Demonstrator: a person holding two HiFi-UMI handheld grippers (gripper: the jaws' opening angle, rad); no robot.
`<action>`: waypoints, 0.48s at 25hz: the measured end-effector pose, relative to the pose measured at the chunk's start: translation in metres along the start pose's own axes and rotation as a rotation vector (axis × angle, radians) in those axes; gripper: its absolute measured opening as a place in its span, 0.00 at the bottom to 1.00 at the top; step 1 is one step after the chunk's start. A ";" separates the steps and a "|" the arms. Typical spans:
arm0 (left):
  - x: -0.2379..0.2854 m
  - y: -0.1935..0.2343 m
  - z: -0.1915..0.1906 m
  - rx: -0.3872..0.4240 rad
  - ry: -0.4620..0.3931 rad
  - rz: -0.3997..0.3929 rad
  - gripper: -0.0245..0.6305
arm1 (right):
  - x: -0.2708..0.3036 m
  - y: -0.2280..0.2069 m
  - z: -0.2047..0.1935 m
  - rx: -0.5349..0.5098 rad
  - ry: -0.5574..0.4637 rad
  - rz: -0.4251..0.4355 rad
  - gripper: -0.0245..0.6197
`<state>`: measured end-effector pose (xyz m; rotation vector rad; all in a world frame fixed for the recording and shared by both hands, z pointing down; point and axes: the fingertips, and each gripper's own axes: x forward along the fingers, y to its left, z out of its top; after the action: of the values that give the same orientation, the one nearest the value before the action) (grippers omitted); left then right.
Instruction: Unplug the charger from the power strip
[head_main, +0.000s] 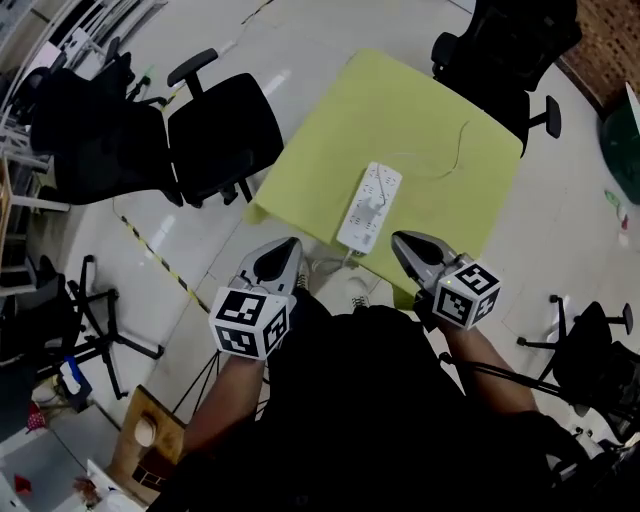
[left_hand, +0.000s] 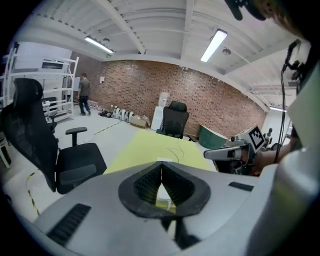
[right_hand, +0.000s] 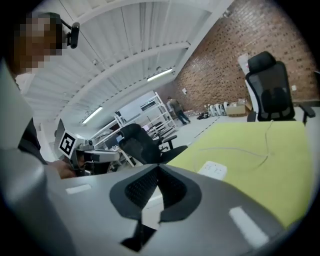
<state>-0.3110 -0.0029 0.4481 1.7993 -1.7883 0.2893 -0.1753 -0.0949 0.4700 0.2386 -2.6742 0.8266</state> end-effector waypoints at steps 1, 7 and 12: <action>0.010 0.007 0.006 0.012 0.004 -0.036 0.05 | 0.000 -0.006 0.003 0.009 -0.011 -0.044 0.04; 0.053 0.041 0.037 0.093 0.055 -0.216 0.05 | 0.020 -0.031 0.009 0.096 -0.027 -0.242 0.05; 0.077 0.068 0.043 0.111 0.085 -0.324 0.05 | 0.054 -0.060 -0.024 -0.018 0.121 -0.357 0.30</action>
<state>-0.3807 -0.0864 0.4716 2.0858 -1.4193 0.3335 -0.2036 -0.1334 0.5393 0.6191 -2.4238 0.6798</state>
